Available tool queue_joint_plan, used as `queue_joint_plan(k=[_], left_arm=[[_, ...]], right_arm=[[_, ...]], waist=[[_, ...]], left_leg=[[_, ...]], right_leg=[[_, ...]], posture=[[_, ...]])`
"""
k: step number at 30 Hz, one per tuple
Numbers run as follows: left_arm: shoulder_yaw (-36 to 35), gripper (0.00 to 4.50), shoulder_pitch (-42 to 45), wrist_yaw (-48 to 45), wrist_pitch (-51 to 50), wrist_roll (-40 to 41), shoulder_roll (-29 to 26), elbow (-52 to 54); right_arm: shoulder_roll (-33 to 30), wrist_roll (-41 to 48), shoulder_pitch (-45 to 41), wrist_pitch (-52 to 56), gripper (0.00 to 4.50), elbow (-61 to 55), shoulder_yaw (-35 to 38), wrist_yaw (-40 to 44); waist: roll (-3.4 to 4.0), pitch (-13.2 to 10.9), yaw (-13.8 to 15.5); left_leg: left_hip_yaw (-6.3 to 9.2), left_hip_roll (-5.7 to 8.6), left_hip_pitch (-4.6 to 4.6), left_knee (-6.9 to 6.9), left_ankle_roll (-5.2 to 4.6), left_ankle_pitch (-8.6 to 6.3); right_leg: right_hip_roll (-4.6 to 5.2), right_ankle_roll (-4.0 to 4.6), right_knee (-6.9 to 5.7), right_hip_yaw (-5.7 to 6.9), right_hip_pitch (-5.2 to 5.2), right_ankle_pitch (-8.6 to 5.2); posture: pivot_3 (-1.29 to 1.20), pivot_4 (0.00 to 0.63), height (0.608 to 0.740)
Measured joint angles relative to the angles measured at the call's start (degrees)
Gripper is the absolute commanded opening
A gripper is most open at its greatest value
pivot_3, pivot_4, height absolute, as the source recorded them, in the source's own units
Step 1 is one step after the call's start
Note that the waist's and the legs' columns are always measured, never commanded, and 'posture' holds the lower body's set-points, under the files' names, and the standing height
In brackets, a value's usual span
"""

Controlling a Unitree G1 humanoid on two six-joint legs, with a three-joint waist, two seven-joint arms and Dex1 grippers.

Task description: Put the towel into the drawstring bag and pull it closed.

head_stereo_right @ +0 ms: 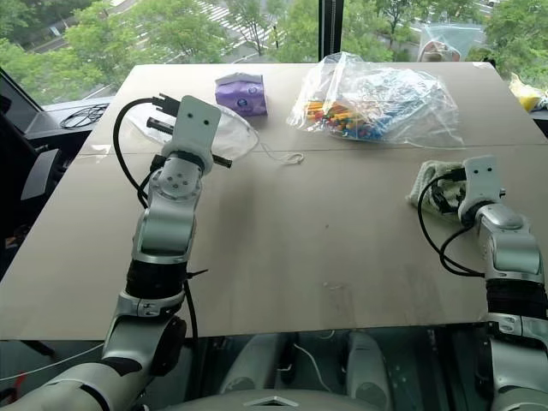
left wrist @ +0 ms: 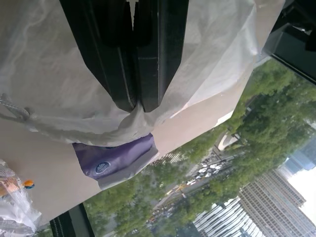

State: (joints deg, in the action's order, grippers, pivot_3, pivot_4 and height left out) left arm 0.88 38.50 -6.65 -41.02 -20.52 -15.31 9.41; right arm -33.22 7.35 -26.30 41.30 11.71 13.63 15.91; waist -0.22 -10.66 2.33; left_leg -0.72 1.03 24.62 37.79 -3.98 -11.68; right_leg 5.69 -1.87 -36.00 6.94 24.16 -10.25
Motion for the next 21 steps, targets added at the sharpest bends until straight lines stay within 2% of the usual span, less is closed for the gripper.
queue_joint_plan(k=[1,5,8,12,21], left_arm=[[-0.58,0.03,0.41,-0.53,-1.29,0.54,0.13,0.53],[-1.67,0.00,1.91,-2.33,-7.14,4.14,3.07,3.05],[-2.76,0.00,2.00,-2.88,-11.43,6.62,5.05,4.19],[-3.71,0.00,2.20,-2.90,-14.57,8.05,5.06,5.54],[-7.21,0.00,4.55,-3.53,-20.00,15.22,8.45,8.21]], right_arm=[[-0.05,-0.05,-0.19,1.90,4.50,-0.30,-0.15,-0.25],[-0.20,-0.01,-1.11,7.53,3.33,-0.25,-0.79,-0.24],[0.46,0.87,-1.62,9.88,1.84,-0.21,-0.37,-0.27],[0.62,1.81,-1.62,11.94,0.12,-0.16,0.93,-0.50],[2.85,3.53,-1.58,13.42,0.04,-0.21,4.82,-1.62]], waist=[[-0.03,0.02,0.03],[-0.38,0.24,0.21],[-0.64,0.40,0.30],[-0.96,0.59,0.65],[-1.26,0.79,1.04]], left_leg=[[0.03,0.00,0.01,0.03,0.00,0.00],[0.34,0.01,0.06,0.40,-0.16,-0.14],[0.46,0.09,0.09,0.47,-0.21,-0.17],[0.63,0.14,0.09,0.51,-0.18,-0.19],[0.79,0.19,0.11,0.52,0.03,-0.31]], right_leg=[[-0.01,0.00,0.00,0.01,-0.03,0.00],[-0.01,0.00,0.08,0.08,-0.34,-0.01],[0.01,0.00,0.12,0.09,-0.42,-0.01],[0.02,0.00,0.13,0.12,-0.47,-0.02],[-0.03,0.00,0.15,0.12,-0.53,-0.03]], posture=[[0.00,0.150,0.740],[0.00,0.150,0.740],[0.00,0.150,0.740],[0.00,0.150,0.740],[0.00,0.150,0.740]])
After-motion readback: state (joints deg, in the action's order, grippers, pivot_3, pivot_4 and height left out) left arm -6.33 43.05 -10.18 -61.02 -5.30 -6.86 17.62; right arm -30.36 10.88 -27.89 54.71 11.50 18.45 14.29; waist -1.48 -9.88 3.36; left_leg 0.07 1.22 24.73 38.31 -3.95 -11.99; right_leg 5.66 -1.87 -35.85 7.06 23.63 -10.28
